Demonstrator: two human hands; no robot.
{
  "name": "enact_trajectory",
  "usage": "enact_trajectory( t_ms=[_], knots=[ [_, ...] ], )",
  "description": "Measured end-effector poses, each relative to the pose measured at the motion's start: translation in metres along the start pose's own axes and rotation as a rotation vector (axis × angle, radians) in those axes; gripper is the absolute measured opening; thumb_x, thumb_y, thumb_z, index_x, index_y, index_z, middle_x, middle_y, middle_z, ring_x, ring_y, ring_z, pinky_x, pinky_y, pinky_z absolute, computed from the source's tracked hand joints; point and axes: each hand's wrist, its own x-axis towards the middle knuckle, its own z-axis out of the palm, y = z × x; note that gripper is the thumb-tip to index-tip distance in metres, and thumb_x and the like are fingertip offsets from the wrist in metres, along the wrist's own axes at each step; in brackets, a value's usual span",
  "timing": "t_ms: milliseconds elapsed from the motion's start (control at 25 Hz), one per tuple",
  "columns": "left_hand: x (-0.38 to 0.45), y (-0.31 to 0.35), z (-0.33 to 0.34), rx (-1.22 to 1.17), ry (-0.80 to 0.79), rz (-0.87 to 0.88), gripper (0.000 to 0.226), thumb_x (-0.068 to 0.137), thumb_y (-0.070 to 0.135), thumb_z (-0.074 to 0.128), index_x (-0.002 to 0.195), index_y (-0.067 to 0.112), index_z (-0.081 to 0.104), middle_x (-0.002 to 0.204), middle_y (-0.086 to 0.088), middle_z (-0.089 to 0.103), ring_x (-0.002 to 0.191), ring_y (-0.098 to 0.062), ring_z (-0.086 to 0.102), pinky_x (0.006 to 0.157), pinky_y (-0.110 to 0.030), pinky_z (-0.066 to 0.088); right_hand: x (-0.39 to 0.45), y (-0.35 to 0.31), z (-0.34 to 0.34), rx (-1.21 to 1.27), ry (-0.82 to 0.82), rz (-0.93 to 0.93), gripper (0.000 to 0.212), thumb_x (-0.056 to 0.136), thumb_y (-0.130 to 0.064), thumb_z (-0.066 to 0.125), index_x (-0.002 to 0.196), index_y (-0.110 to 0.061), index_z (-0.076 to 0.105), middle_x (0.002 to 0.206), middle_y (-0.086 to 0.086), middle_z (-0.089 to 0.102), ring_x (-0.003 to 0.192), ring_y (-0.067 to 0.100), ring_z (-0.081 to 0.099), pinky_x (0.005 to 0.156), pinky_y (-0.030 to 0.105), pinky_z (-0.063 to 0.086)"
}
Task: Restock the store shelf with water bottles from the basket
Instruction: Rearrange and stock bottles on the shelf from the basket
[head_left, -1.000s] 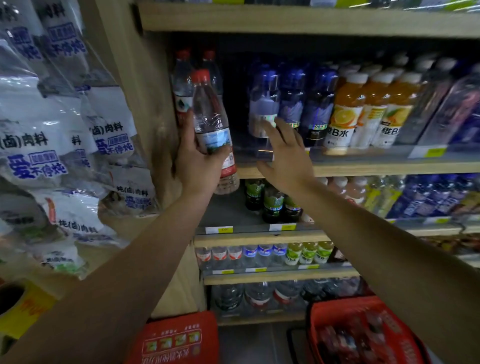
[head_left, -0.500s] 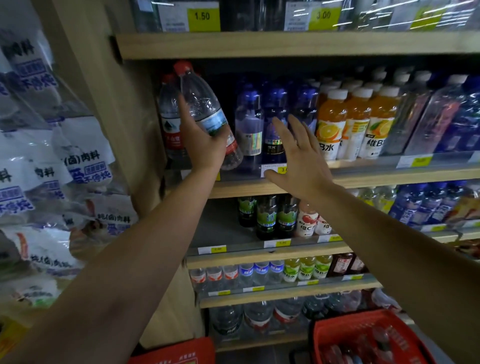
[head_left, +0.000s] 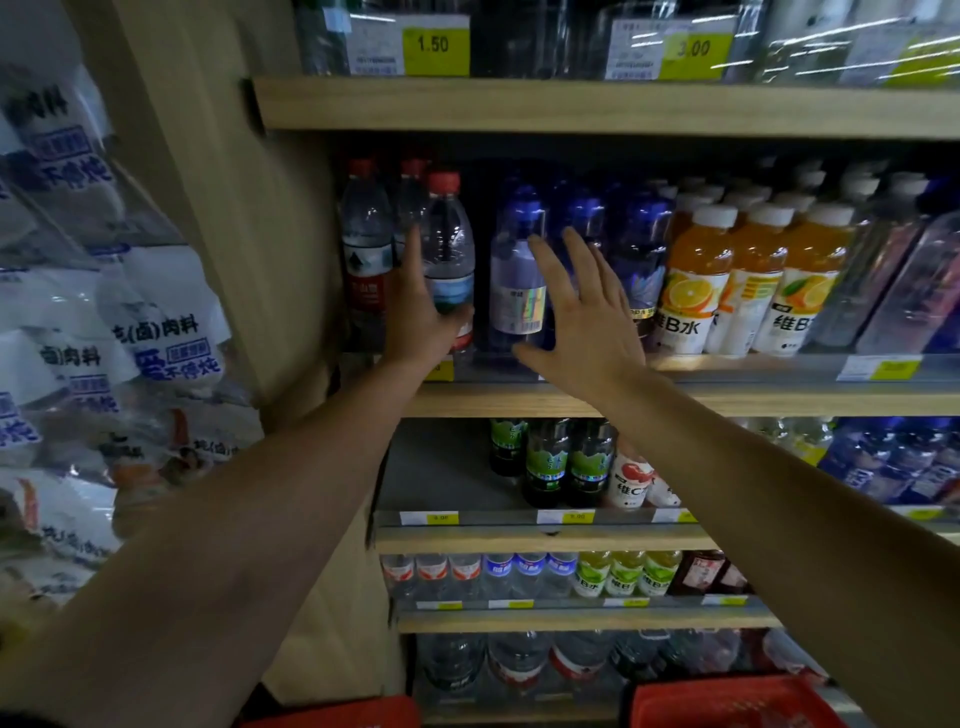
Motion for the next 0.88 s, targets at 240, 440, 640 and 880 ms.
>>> enact_trajectory(
  t_ms=[240, 440, 640, 880],
  knots=[
    [-0.005, 0.014, -0.014, 0.228, 0.06, 0.188, 0.111, 0.071, 0.009, 0.084, 0.156, 0.023, 0.014, 0.156, -0.015, 0.024, 0.141, -0.024, 0.032, 0.105, -0.017, 0.032, 0.018, -0.006, 0.008, 0.033, 0.098, -0.041, 0.107, 0.076, -0.05, 0.073, 0.156, -0.031, 0.004, 0.164, 0.008, -0.005, 0.151, 0.032, 0.004, 0.121, 0.048, 0.014],
    [-0.003, 0.01, -0.023, 0.406, 0.074, 0.124, 0.099, 0.08, 0.003, 0.075, 0.155, 0.034, 0.019, 0.159, -0.013, 0.02, 0.14, -0.03, 0.037, 0.1, -0.02, 0.035, 0.029, -0.004, 0.009, 0.026, 0.101, -0.078, 0.106, 0.076, -0.048, 0.075, 0.156, -0.032, 0.005, 0.164, 0.008, -0.004, 0.151, 0.032, 0.005, 0.121, 0.048, 0.015],
    [0.003, 0.006, -0.032, 0.447, 0.053, 0.087, 0.098, 0.08, 0.007, 0.076, 0.156, 0.035, 0.019, 0.162, -0.014, 0.017, 0.14, -0.032, 0.037, 0.102, -0.027, 0.04, 0.033, 0.001, 0.009, 0.031, 0.107, -0.082, 0.105, 0.077, -0.044, 0.077, 0.156, -0.03, 0.009, 0.164, 0.008, -0.001, 0.15, 0.033, 0.007, 0.12, 0.047, 0.016],
    [0.004, -0.001, -0.042, 0.767, -0.014, 0.291, 0.109, 0.069, 0.029, 0.087, 0.154, 0.037, 0.02, 0.164, -0.012, -0.001, 0.146, -0.037, 0.025, 0.097, -0.046, 0.051, 0.041, 0.0, 0.007, 0.03, 0.136, -0.13, 0.1, 0.079, -0.041, 0.073, 0.156, -0.03, 0.009, 0.164, 0.009, -0.001, 0.149, 0.036, 0.009, 0.121, 0.05, 0.017]
  ],
)
